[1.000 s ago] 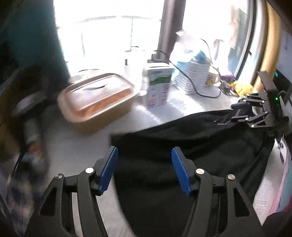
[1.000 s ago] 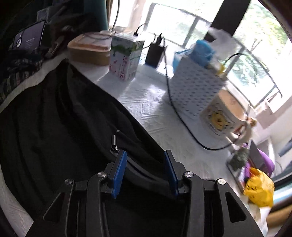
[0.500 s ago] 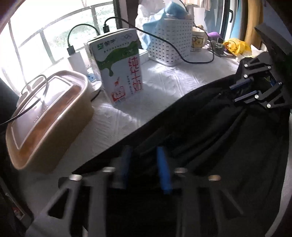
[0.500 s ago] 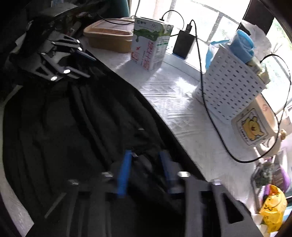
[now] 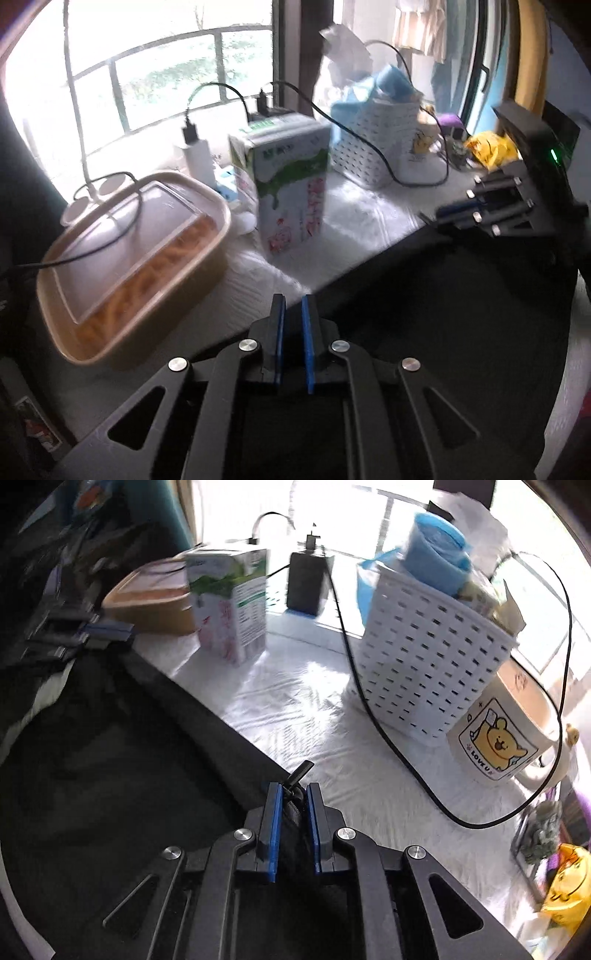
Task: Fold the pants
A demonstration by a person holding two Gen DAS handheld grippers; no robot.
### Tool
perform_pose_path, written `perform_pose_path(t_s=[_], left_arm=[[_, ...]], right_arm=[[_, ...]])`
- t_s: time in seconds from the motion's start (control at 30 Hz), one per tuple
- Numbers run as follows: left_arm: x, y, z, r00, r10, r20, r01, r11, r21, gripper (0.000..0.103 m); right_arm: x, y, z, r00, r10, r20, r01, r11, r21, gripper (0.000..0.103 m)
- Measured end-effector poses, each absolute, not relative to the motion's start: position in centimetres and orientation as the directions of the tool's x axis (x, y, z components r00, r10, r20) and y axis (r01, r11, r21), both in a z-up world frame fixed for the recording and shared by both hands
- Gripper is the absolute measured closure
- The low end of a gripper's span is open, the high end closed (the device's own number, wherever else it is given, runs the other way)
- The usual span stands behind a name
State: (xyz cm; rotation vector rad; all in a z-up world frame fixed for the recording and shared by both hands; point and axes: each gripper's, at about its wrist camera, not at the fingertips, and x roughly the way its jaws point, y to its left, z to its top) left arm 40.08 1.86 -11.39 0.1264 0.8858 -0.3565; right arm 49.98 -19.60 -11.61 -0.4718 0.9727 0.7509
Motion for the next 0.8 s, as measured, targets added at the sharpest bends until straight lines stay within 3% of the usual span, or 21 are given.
perform_pose_path(t_s=[0.23,0.4,0.6,0.7,0.8], left_arm=[[40.2,0.5,-14.0,0.537,-0.212,-0.816,0.357,0.934,-0.008,0.094],[40.2,1.5,-13.2,0.583,-0.166,-0.795,0.286,0.958,0.009,0.094],[38.3,1.6,-11.4,0.6,-0.223,-0.768,0.319,0.948,-0.026,0.094],[38.0,1.4,-12.3,0.562,-0.255,-0.787,0.333,0.94,-0.066,0.094],[38.4,1.3,-14.3,0.523,-0.23,-0.821,0.311,0.948,-0.067,0.093]], right_arm=[[51.7,-21.5,-9.3,0.444,0.351,-0.824,-0.643,0.766,-0.02,0.086],[48.6,-22.5,-7.6,0.475,0.385,-0.791,-0.641,0.767,-0.012,0.086],[45.6,-20.7,-9.9,0.354,0.39,-0.85,-0.727,0.686,0.012,0.086],[46.5,-20.2,-11.8,0.368,0.322,-0.872,-0.704,0.71,-0.035,0.086],[49.5,-21.3,-12.4,0.346,0.347,-0.872,-0.635,0.77,0.054,0.086]])
